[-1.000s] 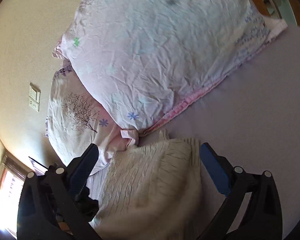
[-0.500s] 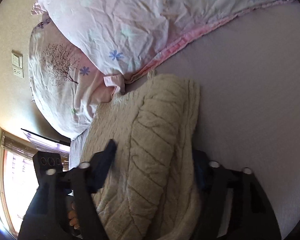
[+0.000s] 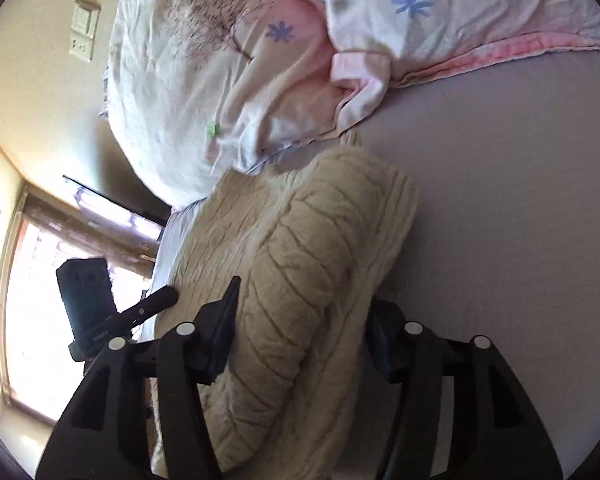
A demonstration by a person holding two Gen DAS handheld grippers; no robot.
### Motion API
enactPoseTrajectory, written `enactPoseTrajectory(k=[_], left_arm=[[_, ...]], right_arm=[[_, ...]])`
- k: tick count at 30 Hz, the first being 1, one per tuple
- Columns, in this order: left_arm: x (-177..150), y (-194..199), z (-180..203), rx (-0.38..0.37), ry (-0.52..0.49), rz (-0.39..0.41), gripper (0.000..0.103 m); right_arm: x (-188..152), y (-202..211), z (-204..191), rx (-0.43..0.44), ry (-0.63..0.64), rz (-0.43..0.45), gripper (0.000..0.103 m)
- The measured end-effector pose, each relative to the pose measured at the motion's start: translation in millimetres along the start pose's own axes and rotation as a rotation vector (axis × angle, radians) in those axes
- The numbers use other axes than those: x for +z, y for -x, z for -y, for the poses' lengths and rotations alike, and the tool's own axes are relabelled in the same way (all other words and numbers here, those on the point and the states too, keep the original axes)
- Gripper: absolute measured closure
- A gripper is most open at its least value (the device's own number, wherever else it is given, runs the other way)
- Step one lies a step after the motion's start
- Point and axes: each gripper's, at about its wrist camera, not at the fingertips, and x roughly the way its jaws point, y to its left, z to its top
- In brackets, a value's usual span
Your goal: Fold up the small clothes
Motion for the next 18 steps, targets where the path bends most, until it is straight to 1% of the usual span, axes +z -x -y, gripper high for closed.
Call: enactPoseTrajectory(k=[1, 2, 3, 4, 6, 7, 8, 9, 10, 11, 12, 13, 14, 15, 16, 17, 18], left_arm=[[-1.2, 8.9, 0.8, 0.02, -0.02, 0.035, 0.039], [-4.0, 19.0, 2.4, 0.04, -0.042, 0.074, 0.03], [-7.3, 28.4, 5.1, 0.055, -0.063, 0.112, 0.019], [-10.7, 35.8, 9.4, 0.067, -0.083, 0.136, 0.017], [-19.1, 44.9, 16.0, 0.098, -0.114, 0.148, 0.014], [-23.8, 46.8, 18.0, 0.115, -0.121, 0.147, 0.012], [-29.0, 47.8, 20.5, 0.123, -0.131, 0.143, 0.011], [-33.7, 48.2, 23.7, 0.127, -0.139, 0.139, 0.011], [-39.8, 49.4, 24.8, 0.141, -0.14, 0.135, 0.006], [-47.0, 50.0, 26.4, 0.159, -0.137, 0.137, 0.003], [-52.7, 50.6, 27.2, 0.158, -0.141, 0.141, 0.003], [-59.2, 51.4, 28.7, 0.151, -0.149, 0.135, 0.003], [-63.9, 51.3, 30.6, 0.15, -0.157, 0.13, 0.003], [-68.6, 52.7, 32.2, 0.154, -0.167, 0.129, 0.003], [-72.5, 54.6, 33.7, 0.156, -0.179, 0.13, 0.003], [-75.6, 56.4, 35.0, 0.162, -0.189, 0.132, 0.003], [-79.1, 58.8, 36.0, 0.173, -0.198, 0.134, 0.003]], right_arm=[[1.0, 12.4, 4.5, -0.008, -0.018, 0.063, 0.045], [2.1, 24.3, 8.1, -0.011, -0.029, 0.116, 0.045], [2.6, 32.9, 10.5, -0.005, -0.039, 0.152, 0.043], [2.7, 37.2, 10.9, 0.006, -0.041, 0.169, 0.043], [-0.3, 35.8, 8.7, -0.004, -0.023, 0.153, 0.043], [-0.8, 27.5, 5.2, -0.03, 0.001, 0.123, 0.059], [-0.7, 19.4, 2.2, -0.051, 0.037, 0.098, 0.08], [0.0, 17.1, -1.0, -0.095, 0.064, 0.105, 0.088], [2.2, 20.5, -1.9, -0.141, 0.077, 0.154, 0.093], [7.7, 26.1, -1.3, -0.196, 0.081, 0.214, 0.093], [13.9, 30.6, -0.6, -0.282, 0.095, 0.275, 0.094], [13.4, 27.1, -3.8, -0.364, 0.123, 0.299, 0.094], [14.2, 21.5, -1.4, -0.404, 0.139, 0.284, 0.094], [13.1, 20.0, 1.2, -0.402, 0.136, 0.264, 0.093], [10.9, 25.7, 2.1, -0.37, 0.115, 0.271, 0.091], [7.1, 37.9, 1.1, -0.341, 0.098, 0.298, 0.089], [0.6, 56.7, -3.7, -0.298, 0.094, 0.343, 0.085]])
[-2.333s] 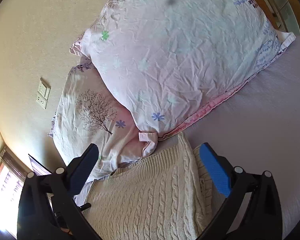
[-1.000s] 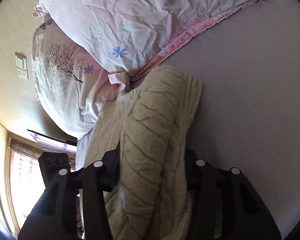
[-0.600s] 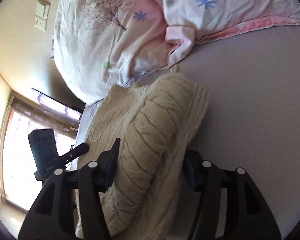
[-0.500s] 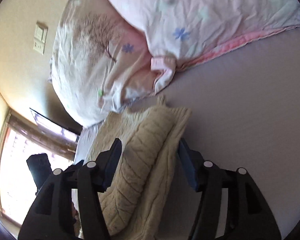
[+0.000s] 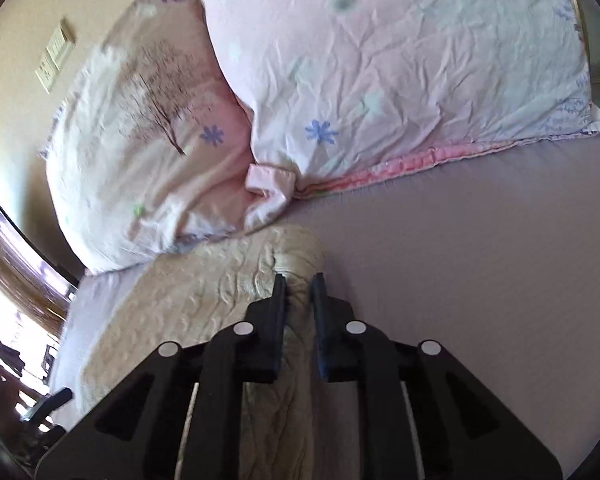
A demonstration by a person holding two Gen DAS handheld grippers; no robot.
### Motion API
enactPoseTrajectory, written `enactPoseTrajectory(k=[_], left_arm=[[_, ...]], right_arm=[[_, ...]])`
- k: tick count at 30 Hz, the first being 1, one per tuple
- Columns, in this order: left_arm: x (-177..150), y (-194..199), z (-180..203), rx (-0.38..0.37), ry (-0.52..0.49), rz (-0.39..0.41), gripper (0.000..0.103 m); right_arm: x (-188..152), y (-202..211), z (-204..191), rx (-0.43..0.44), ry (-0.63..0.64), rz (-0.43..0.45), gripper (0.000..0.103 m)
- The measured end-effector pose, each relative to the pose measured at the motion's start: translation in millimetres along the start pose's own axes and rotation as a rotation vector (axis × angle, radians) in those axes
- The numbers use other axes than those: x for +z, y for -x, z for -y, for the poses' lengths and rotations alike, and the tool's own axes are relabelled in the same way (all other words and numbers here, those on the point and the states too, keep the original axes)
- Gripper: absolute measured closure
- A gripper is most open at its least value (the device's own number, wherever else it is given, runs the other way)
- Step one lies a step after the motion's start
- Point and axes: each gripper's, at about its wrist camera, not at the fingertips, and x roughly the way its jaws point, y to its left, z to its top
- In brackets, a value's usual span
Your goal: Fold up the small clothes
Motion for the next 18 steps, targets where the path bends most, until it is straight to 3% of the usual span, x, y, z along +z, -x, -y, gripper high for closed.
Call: enactPoseTrajectory(k=[2, 3, 4, 6, 7, 9, 11, 14, 16, 18], left_arm=[[-4.4, 5.2, 1.7, 0.01, -0.016, 0.009, 0.001], [-6.7, 7.2, 2.4, 0.013, -0.021, 0.011, 0.001], [-8.9, 8.1, 3.4, 0.021, -0.025, 0.014, 0.001], [-12.2, 6.3, 6.1, 0.02, -0.028, 0.007, 0.001], [-14.2, 4.4, 7.9, 0.01, -0.023, 0.001, 0.001], [-17.9, -0.4, 11.1, -0.007, -0.005, -0.02, 0.001], [-21.9, -6.6, 13.6, 0.001, 0.023, -0.046, 0.001], [-27.2, -15.2, 14.0, 0.045, 0.068, -0.09, 0.001], [-30.3, -19.2, 13.6, 0.087, 0.098, -0.104, 0.001], [-31.7, -23.1, 13.4, 0.095, 0.112, -0.111, 0.001]], right_arm=[[-6.5, 33.4, -7.5, 0.11, 0.012, 0.071, 0.073], [-14.5, 50.8, -15.2, 0.177, 0.041, 0.083, 0.06], [-22.0, 57.9, -24.1, 0.224, 0.068, 0.072, 0.053], [-42.8, 61.6, -42.4, 0.293, 0.126, -0.007, 0.051], [-53.7, 57.3, -46.8, 0.286, 0.135, -0.054, 0.047], [-69.6, 29.3, -43.4, 0.127, 0.104, -0.164, 0.045], [-82.3, 14.5, -29.5, 0.055, 0.07, -0.195, 0.047], [-89.6, 47.6, -33.1, 0.088, 0.085, -0.102, 0.041], [-94.3, 77.6, -39.6, 0.073, 0.119, -0.024, 0.003], [-98.7, 98.7, -41.9, 0.047, 0.165, 0.031, 0.002]])
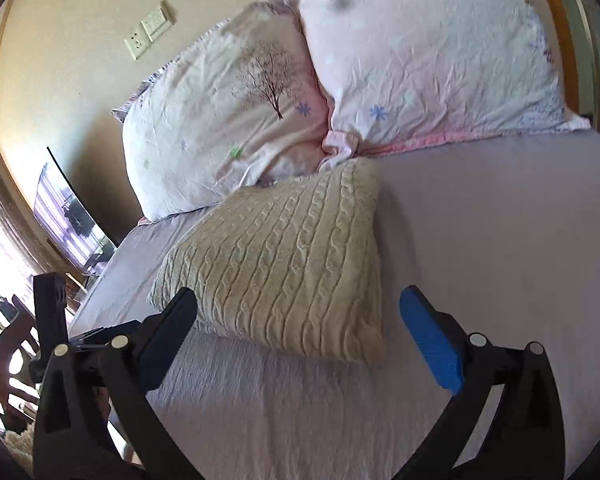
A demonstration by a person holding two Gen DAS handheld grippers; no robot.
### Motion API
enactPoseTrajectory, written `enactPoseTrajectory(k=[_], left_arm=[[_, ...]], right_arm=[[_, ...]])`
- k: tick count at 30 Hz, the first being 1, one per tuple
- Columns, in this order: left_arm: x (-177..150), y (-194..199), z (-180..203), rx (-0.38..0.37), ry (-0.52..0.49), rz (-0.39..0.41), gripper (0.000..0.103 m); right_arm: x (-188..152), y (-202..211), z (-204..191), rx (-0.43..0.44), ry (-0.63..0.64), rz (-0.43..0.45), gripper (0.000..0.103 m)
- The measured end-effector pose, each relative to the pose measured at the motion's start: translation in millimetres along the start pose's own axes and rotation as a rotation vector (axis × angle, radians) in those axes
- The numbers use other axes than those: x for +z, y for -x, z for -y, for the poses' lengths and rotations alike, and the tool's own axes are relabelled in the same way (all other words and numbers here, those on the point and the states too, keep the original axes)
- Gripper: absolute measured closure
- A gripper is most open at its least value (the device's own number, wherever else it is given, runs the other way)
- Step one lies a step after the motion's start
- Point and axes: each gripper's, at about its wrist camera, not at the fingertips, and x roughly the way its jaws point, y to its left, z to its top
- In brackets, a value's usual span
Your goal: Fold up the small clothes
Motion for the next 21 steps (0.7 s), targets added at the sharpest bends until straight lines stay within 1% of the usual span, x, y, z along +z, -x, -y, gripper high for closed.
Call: enactPoseTrajectory(k=[2, 4, 7, 11, 14, 16, 17, 21], left_arm=[[-0.6, -5.5, 2.5, 0.015, 0.001, -0.022, 0.001], [-2.1, -7.6, 8.9, 0.053, -0.023, -0.021, 0.001], [-4.4, -11.5, 18.1, 0.074, -0.072, -0.03, 0.001], [-4.2, -14.2, 26.1, 0.133, -0.092, -0.024, 0.001], [-2.9, -16.3, 30.3, 0.17, -0.102, -0.024, 0.001], [-2.2, -17.5, 32.9, 0.192, -0.112, -0.024, 0.001], [-1.5, -18.2, 34.1, 0.2, -0.12, -0.029, 0.001], [-1.7, -21.6, 37.3, 0.222, -0.153, -0.041, 0.001]], right_arm=[[-8.7, 2.6, -6.6, -0.082, 0.043, -0.03, 0.002], [-16.6, -9.6, -11.1, -0.162, 0.08, -0.086, 0.002], [-33.0, -27.9, -15.8, -0.253, 0.12, -0.143, 0.002], [-44.1, -52.1, -17.7, -0.287, 0.119, -0.214, 0.002], [-49.9, -66.4, -21.3, -0.341, 0.129, -0.242, 0.002], [-52.9, -71.0, -26.0, -0.386, 0.153, -0.24, 0.002], [-53.3, -72.5, -27.4, -0.394, 0.16, -0.24, 0.002], [-55.3, -73.4, -26.8, -0.391, 0.156, -0.236, 0.002]])
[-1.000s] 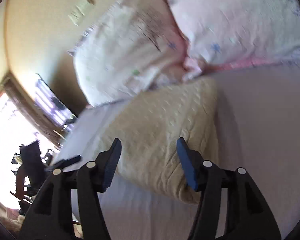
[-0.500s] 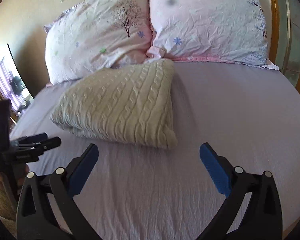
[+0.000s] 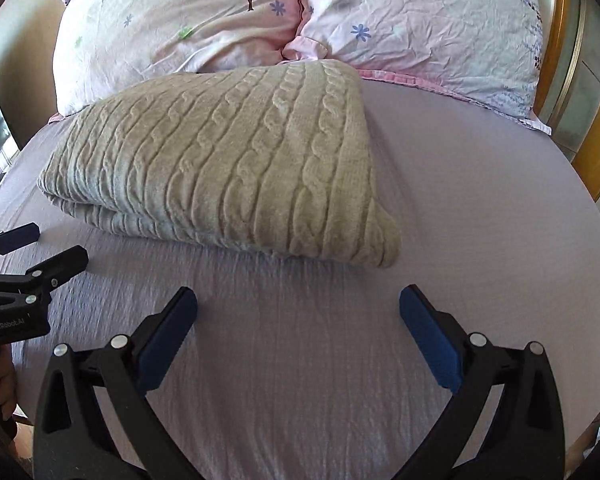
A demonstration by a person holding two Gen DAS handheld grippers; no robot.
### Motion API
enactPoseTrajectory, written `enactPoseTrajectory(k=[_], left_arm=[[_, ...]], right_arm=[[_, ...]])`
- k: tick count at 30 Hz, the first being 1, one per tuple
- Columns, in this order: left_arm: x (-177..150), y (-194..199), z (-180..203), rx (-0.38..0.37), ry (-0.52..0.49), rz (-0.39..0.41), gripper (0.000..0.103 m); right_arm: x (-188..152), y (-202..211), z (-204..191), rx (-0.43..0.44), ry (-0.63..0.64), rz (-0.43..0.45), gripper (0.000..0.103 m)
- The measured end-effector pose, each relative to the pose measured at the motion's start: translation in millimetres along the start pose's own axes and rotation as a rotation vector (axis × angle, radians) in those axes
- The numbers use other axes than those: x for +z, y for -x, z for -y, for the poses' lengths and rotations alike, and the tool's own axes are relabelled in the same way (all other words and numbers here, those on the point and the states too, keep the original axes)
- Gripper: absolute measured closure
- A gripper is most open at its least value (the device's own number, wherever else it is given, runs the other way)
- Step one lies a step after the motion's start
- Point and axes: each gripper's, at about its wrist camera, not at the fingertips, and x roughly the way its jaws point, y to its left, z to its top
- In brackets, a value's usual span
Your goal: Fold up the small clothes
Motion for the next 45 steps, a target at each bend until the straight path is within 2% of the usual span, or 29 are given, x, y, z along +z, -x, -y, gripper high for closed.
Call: enactPoseTrajectory(k=[45], left_arm=[[-1.7, -0.3, 0.2, 0.0, 0.0, 0.006, 0.001]], right_arm=[[-0.7, 0.8, -0.5, -0.009, -0.006, 0.008, 0.002]])
